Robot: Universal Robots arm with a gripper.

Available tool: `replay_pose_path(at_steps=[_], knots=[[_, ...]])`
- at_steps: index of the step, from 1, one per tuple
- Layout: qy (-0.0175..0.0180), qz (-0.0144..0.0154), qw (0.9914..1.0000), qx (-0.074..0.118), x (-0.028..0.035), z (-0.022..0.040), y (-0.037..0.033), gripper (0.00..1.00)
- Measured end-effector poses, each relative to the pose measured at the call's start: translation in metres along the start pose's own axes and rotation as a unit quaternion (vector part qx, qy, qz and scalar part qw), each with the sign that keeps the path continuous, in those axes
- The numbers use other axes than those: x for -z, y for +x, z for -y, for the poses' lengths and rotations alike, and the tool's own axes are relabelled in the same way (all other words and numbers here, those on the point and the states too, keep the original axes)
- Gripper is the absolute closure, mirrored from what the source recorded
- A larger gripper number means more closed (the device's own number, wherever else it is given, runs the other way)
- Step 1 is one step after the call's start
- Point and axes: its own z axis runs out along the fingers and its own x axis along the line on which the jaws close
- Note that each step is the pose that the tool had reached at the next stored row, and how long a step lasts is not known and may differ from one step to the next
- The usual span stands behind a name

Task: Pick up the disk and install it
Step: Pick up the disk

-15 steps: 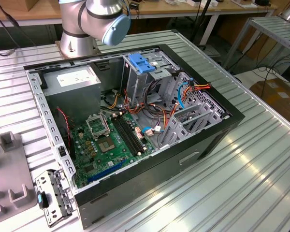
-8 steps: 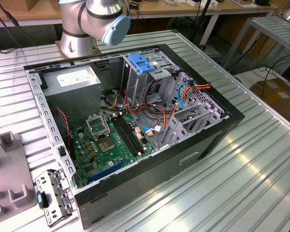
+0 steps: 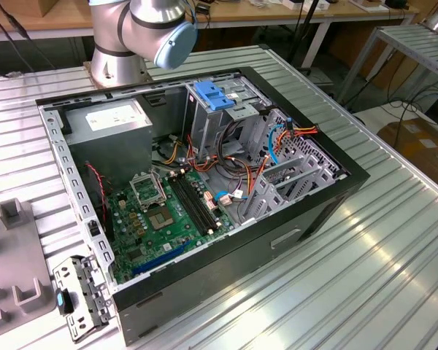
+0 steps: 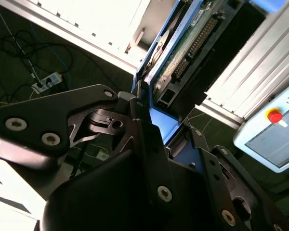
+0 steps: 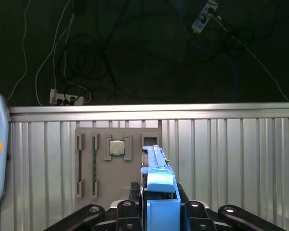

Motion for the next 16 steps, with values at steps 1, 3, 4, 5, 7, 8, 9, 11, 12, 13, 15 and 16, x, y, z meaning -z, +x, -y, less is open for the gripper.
replay_pose_path(at_steps=[1,3,4,5,7,8,9,11,12,13,15,16], knots=[[-0.0001,0.0,1.0,0.0,0.0008,0.0,0.0,0.63],[-0.0005,0.0,1.0,0.0,0.0025,0.0,0.0001,0.63],[-0.0012,0.0,1.0,0.0,0.0063,0.0,0.0001,0.63],[-0.0014,0.0,1.0,0.0,0.0071,-0.0001,0.0002,0.63],[-0.0018,0.0,1.0,0.0,0.0089,-0.0001,0.0002,0.63],[-0.002,0.0,1.0,0.0,0.0098,-0.0001,0.0002,0.63],[-0.0025,0.0,1.0,0.0,0.0118,-0.0001,0.0003,0.63],[-0.0031,-0.0001,1.0,0.0,0.0154,-0.0001,0.0003,0.63],[-0.0033,-0.0001,0.99999,0.0,0.0164,-0.0001,0.0003,0.63],[-0.0036,-0.0001,0.99999,0.0,0.0181,-0.0001,0.0004,0.63],[-0.0039,-0.0001,0.99999,0.0,0.0207,-0.0001,0.0004,0.63],[-0.0041,-0.0001,0.99999,0.0,0.0219,-0.0001,0.0005,0.63]])
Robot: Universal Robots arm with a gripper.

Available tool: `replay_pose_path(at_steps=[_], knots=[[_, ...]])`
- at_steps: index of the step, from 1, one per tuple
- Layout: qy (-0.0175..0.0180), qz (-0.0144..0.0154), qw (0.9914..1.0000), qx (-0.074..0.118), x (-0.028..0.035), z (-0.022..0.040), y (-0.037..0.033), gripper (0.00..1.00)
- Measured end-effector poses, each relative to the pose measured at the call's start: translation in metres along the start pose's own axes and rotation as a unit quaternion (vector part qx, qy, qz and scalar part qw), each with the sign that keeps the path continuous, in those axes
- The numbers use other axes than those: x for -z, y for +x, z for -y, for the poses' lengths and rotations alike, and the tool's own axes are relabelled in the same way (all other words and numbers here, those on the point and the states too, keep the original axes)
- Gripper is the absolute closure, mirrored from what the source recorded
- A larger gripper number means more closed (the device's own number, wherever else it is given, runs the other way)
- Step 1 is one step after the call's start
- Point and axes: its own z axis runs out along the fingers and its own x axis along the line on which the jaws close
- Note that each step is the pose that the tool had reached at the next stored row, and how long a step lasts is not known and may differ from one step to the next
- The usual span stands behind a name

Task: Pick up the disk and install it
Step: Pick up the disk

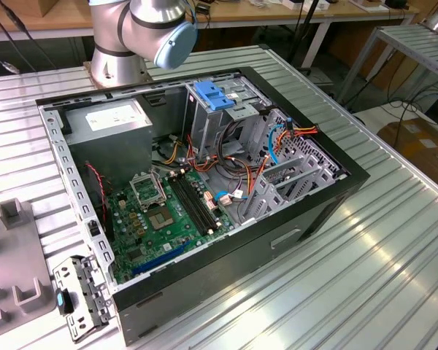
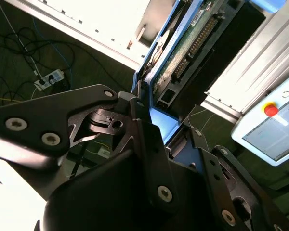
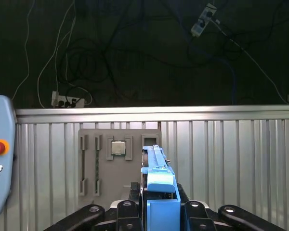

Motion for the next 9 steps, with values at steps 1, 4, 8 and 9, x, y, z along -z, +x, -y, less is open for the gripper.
replay_pose_path(at_steps=[1,4,8,9], knots=[[-0.0002,0.0,1.0,0.0,0.0014,0.0,0.0,0.63],[-0.0009,0.0,1.0,0.0,0.0049,-0.0001,0.0001,0.63],[-0.0017,0.0,1.0,0.0,0.0089,-0.0001,0.0002,0.63],[-0.0019,-0.0001,1.0,0.0,0.0099,-0.0001,0.0002,0.63]])
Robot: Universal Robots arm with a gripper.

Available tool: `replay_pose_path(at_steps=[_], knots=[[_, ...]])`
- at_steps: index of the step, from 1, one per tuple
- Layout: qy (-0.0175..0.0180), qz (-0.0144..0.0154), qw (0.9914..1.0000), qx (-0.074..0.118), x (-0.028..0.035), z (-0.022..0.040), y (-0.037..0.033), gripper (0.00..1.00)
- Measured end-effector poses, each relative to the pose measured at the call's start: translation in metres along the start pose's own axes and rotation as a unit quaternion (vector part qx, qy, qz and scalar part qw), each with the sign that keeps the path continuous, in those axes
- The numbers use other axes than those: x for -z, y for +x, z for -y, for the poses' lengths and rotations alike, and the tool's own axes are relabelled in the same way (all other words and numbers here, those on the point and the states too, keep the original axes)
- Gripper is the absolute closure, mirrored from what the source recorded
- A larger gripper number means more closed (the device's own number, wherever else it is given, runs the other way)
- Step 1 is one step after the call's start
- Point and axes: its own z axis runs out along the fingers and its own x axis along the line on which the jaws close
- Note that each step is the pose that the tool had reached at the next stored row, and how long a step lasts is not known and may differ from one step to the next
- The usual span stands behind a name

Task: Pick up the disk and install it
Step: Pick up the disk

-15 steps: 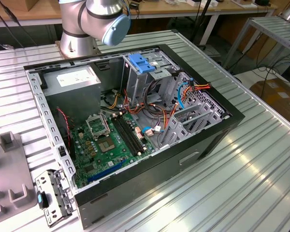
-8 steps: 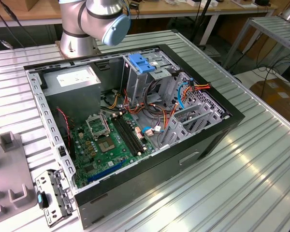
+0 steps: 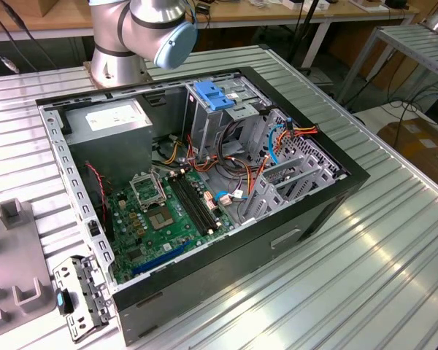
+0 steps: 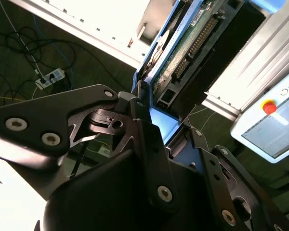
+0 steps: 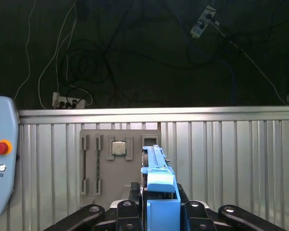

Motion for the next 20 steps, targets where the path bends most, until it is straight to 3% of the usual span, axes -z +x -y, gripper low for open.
replay_pose_path(at_steps=[6,14,20], knots=[[-0.0009,0.0,1.0,0.0,0.0051,-0.0001,0.0001,0.63],[-0.0008,0.0,1.0,0.0,0.0054,0.0,0.0001,0.63],[-0.0009,0.0,1.0,0.0,0.0056,0.0072,0.0,0.63]])
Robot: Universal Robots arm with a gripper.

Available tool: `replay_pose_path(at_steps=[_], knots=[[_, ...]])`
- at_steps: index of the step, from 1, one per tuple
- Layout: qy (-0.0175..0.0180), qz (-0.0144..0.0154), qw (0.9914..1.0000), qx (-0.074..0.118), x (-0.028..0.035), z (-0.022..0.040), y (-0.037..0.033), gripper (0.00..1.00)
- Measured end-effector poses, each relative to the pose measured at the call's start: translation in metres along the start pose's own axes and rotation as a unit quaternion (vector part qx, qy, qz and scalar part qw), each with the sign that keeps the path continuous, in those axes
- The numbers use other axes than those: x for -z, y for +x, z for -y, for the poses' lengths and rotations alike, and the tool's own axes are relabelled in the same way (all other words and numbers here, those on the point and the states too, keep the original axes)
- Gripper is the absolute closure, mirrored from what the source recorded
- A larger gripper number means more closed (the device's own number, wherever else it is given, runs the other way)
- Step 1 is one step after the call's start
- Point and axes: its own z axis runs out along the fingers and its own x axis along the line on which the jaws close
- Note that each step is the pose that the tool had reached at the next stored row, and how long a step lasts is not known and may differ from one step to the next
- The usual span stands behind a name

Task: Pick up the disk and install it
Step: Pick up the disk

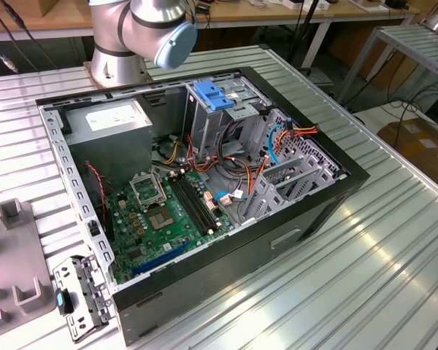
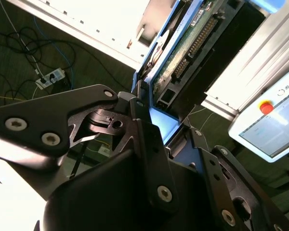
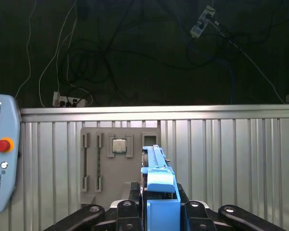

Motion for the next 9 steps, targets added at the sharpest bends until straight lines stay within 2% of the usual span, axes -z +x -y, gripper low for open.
replay_pose_path(at_steps=[9], knots=[[0.0,0.0,1.0,0.0,0.0002,0.0123,-0.0002,0.63]])
